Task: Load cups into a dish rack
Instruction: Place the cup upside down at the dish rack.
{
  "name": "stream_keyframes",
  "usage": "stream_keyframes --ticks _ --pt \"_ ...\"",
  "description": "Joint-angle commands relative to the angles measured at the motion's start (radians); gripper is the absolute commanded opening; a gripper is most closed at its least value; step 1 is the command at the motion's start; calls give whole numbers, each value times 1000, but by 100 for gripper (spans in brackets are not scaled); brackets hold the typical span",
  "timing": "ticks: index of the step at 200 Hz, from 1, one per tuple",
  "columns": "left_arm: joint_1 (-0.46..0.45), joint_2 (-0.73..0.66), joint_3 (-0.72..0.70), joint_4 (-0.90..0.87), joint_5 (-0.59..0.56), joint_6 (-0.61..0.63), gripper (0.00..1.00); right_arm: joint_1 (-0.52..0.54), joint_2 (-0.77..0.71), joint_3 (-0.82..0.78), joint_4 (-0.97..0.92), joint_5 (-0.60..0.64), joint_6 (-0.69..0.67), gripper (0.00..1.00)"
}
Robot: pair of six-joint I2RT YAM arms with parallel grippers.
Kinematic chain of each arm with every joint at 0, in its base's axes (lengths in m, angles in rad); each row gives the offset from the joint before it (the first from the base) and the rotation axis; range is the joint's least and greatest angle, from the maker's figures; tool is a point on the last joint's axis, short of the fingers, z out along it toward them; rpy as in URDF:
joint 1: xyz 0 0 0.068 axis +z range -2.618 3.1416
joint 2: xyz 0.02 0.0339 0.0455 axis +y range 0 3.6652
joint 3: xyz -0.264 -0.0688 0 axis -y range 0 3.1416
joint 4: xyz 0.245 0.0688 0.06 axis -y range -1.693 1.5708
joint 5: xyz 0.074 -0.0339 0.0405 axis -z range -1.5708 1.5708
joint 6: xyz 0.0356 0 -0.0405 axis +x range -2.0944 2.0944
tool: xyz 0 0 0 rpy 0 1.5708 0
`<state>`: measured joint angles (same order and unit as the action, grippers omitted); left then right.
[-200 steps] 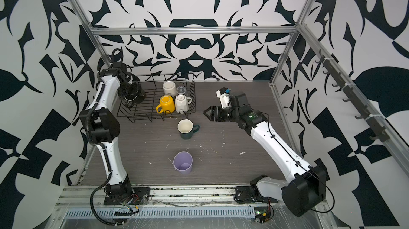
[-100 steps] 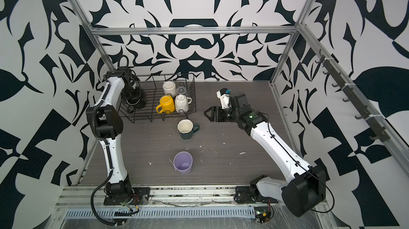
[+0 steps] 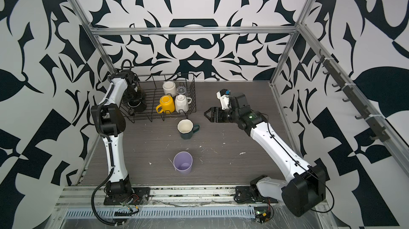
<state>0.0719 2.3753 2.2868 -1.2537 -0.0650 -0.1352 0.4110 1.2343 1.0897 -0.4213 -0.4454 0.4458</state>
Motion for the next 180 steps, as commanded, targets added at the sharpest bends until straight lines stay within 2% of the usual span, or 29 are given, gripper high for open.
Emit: stream_keyframes --ticks 1,13,70,84,129,143,180 --pt "1 11 54 -64 -2 -9 40 -7 -10 -4 30 -14 7 78" --pt "0 16 56 -64 -1 -8 45 -6 -9 -4 32 -17 8 78" --pt "1 24 64 -60 10 -7 59 -6 -7 -4 34 -19 15 78" --pt "1 24 67 -59 9 -5 65 -6 -4 -4 37 -22 16 78" --pt "2 25 68 -59 14 0 70 -7 -1 -4 40 -27 19 78" --pt "3 27 68 -59 15 0 78 -7 -1 -4 39 -26 20 78" --pt "1 27 69 -60 25 4 80 -8 -2 -7 39 -27 20 78"
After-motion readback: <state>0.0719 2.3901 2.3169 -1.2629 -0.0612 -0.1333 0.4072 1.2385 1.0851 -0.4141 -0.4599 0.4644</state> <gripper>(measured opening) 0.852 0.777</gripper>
